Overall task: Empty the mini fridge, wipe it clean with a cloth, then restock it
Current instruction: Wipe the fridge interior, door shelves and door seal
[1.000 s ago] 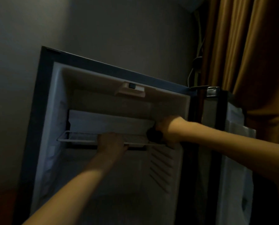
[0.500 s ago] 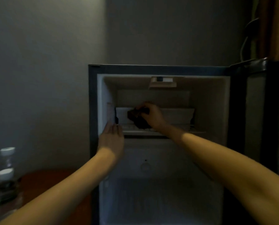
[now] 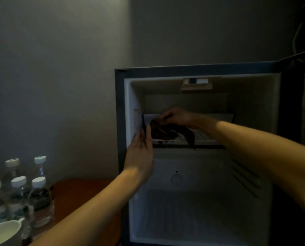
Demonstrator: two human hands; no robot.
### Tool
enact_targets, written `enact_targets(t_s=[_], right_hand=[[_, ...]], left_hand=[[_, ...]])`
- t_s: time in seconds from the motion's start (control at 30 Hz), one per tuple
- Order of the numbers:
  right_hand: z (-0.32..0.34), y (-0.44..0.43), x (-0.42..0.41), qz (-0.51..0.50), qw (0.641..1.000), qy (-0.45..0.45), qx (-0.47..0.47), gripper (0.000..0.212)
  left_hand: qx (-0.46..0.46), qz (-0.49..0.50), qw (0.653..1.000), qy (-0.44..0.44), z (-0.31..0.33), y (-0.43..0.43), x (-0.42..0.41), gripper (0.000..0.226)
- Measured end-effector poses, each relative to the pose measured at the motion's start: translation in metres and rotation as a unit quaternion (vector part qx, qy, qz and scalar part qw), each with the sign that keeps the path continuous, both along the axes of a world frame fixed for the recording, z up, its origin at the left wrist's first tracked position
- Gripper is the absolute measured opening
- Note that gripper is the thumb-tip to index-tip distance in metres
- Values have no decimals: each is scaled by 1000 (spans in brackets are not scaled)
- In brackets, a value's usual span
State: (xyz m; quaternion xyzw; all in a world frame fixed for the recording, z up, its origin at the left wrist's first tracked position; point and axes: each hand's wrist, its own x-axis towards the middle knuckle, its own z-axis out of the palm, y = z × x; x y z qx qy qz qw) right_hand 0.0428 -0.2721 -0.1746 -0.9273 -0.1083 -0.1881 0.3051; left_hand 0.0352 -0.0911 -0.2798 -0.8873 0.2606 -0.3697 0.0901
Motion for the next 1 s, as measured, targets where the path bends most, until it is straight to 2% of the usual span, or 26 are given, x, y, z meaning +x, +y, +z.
enact_targets(t_s=[0.03, 0.07, 0.17, 0.3, 0.37, 0.43, 0.5, 0.6, 0.67, 0.77, 0.83, 0.9, 0.97, 1.0], right_hand=[[0, -3, 4, -29, 997, -74, 2, 24], [-4, -4, 6, -38, 995, -91, -19, 26], [-34, -7, 11, -15, 989, 40, -139, 39], [-30, -8, -7, -37, 991, 77, -107, 50], [-22, -10, -22, -5, 991, 123, -47, 51], [-13, -11, -36, 23, 989, 146, -29, 51], [-8, -15, -40, -3, 991, 119, -68, 47], [-20, -27, -37, -95, 986, 32, -131, 29], [-31, -37, -42, -95, 988, 25, -120, 31], [-21, -44, -65, -48, 989, 130, -53, 34], [-8, -46, -75, -36, 987, 157, -18, 38], [0, -49, -70, -71, 994, 82, -13, 36], [-2, -55, -59, -120, 990, -15, -69, 35], [-6, -58, -54, -131, 985, -20, -113, 35]], left_hand=[[5, 2, 1000, 2, 0, 0, 0, 84], [12, 5, 1000, 6, 0, 0, 1, 84], [37, 20, 999, 8, 0, -3, 6, 77], [47, 27, 998, 9, 1, -3, 11, 68], [44, 29, 999, 13, 1, -3, 10, 67], [37, 28, 999, 21, 1, -4, 9, 69], [34, 29, 999, 25, 2, -4, 8, 71], [42, 30, 998, 40, 3, -2, 5, 71], [42, 30, 998, 44, 3, -2, 3, 70], [34, 35, 998, 46, 3, -4, 6, 68], [35, 39, 997, 59, 4, -6, 4, 72], [34, 45, 996, 67, 6, -8, 3, 75], [22, 43, 996, 75, 7, -11, 1, 76], [18, 42, 996, 78, 7, -11, 1, 76]])
